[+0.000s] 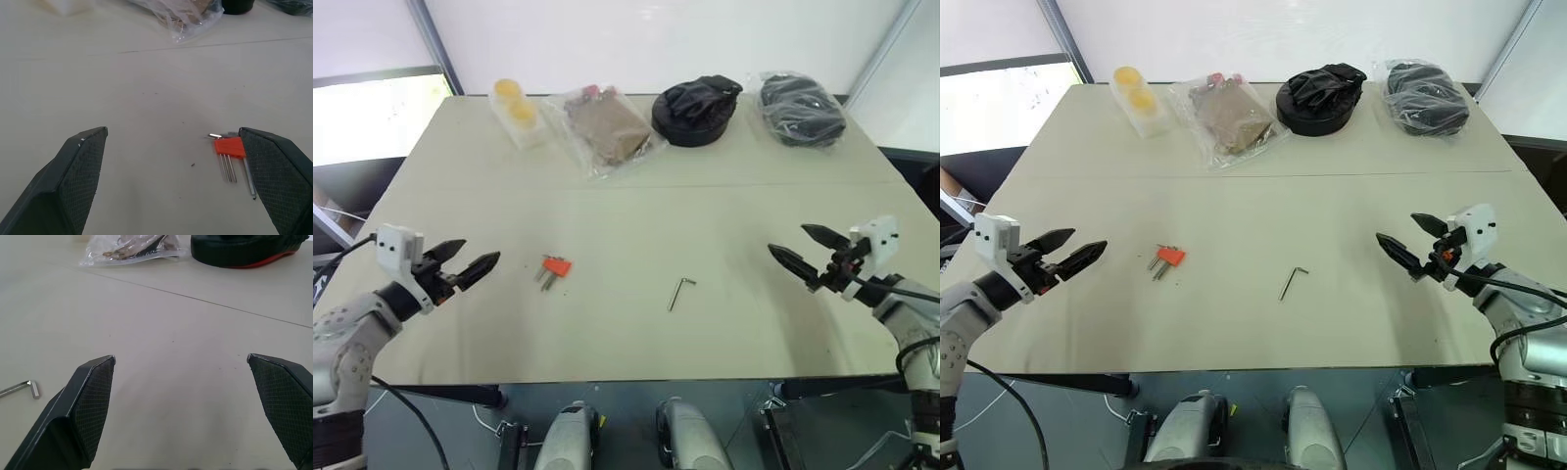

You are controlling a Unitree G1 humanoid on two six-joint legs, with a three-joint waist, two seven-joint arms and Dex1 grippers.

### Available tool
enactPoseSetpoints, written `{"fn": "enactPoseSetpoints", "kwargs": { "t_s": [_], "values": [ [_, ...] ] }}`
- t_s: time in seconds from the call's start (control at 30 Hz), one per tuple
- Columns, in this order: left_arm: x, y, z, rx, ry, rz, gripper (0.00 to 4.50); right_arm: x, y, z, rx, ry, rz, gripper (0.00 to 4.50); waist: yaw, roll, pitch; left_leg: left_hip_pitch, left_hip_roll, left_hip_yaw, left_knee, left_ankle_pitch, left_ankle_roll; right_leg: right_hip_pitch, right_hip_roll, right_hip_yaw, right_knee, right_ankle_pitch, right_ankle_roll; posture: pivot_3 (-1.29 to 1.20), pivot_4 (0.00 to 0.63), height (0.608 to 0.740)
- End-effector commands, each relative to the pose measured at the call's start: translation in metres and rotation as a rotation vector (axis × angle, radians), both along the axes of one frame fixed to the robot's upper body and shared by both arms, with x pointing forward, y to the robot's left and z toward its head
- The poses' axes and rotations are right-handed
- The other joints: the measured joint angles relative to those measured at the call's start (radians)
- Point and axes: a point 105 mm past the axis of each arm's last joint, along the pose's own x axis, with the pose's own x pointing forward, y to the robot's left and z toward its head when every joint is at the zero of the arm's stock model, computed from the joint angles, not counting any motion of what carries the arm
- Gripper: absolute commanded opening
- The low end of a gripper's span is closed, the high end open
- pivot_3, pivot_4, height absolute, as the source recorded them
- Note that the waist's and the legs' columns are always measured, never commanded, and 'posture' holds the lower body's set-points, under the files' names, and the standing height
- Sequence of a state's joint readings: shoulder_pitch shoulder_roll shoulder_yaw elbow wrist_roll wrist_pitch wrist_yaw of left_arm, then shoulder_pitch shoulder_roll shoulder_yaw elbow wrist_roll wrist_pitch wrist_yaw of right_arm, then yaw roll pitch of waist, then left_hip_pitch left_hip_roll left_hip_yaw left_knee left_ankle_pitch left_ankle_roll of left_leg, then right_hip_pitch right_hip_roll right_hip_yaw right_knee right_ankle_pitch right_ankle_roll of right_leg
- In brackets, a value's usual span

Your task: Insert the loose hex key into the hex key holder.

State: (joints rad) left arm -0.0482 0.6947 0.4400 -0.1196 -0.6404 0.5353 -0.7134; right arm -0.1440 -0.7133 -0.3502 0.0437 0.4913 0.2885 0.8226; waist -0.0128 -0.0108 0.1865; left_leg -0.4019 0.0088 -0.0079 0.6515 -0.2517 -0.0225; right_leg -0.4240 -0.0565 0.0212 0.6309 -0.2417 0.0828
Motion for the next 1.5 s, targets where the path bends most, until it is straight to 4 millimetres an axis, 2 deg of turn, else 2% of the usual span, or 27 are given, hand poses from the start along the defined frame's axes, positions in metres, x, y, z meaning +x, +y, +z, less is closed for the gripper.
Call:
{"fn": "enactPoseSetpoints", "kwargs": {
  "t_s": [0.03,0.47,0.67,0.93,1.03,1.1,1.27,1.4,1.5],
  "values": [
    [0.003,0.007,0.010,0.023,-0.052,0.036,4.48,0.004,0.002,0.009,-0.008,-0.050,0.002,4.50,0.000,0.000,0.000,0.000,0.000,0.000,0.000,0.000,0.000,0.000,0.000,0.000,0.000,0.000,0.000,0.00,0.150,0.740],
    [0.006,0.011,0.006,0.064,-0.061,0.036,4.48,0.010,0.012,0.003,-0.026,-0.040,0.022,4.50,0.000,0.000,0.000,0.001,0.000,0.001,0.000,0.000,0.000,0.000,0.000,0.001,0.001,0.000,0.000,0.00,0.150,0.740],
    [0.006,0.009,0.008,0.070,-0.066,0.000,4.48,0.011,0.034,-0.001,-0.053,-0.040,0.083,4.50,-0.001,0.000,0.000,0.001,0.000,0.001,0.000,0.000,0.000,0.000,0.000,0.001,0.001,0.001,0.001,0.00,0.150,0.740],
    [0.006,0.004,0.008,0.094,-0.058,-0.050,4.48,0.014,0.060,0.003,-0.020,-0.053,0.143,4.50,0.000,0.000,0.000,0.001,0.001,0.001,0.000,0.000,0.000,0.000,0.001,0.001,0.001,0.002,0.002,0.00,0.150,0.740],
    [0.005,0.002,0.011,0.130,-0.055,-0.096,4.48,0.014,0.084,0.010,-0.011,-0.064,0.222,4.50,-0.001,-0.001,0.000,0.001,0.001,0.001,0.000,0.000,0.000,0.000,0.001,0.001,0.001,0.002,0.002,0.00,0.150,0.740],
    [-0.003,-0.005,0.007,0.184,-0.018,-0.183,4.48,0.012,0.109,0.012,-0.002,-0.059,0.303,4.50,-0.003,-0.001,0.000,0.001,0.001,0.001,0.000,0.000,0.000,0.000,0.001,0.001,0.001,0.001,0.002,0.00,0.150,0.740],
    [-0.017,-0.015,0.006,0.201,0.081,-0.300,4.48,0.005,0.186,-0.004,-0.072,-0.042,0.507,4.50,-0.007,-0.001,0.000,0.003,0.004,0.002,-0.002,0.000,0.000,-0.001,0.004,0.002,0.001,0.001,-0.001,0.00,0.150,0.740],
    [-0.025,-0.022,0.012,0.195,0.090,-0.322,4.48,0.008,0.231,-0.023,-0.135,-0.030,0.579,4.50,-0.005,-0.001,0.000,0.002,0.006,0.001,-0.001,0.000,0.000,-0.001,0.006,0.002,0.001,0.001,-0.003,0.00,0.150,0.740],
    [-0.026,-0.021,0.016,0.192,0.076,-0.298,4.48,0.014,0.255,-0.035,-0.150,-0.013,0.601,4.50,-0.003,-0.003,-0.001,0.002,0.006,0.001,-0.001,0.000,0.000,-0.001,0.006,0.002,0.001,0.002,-0.003,0.00,0.150,0.740]
  ]
}}
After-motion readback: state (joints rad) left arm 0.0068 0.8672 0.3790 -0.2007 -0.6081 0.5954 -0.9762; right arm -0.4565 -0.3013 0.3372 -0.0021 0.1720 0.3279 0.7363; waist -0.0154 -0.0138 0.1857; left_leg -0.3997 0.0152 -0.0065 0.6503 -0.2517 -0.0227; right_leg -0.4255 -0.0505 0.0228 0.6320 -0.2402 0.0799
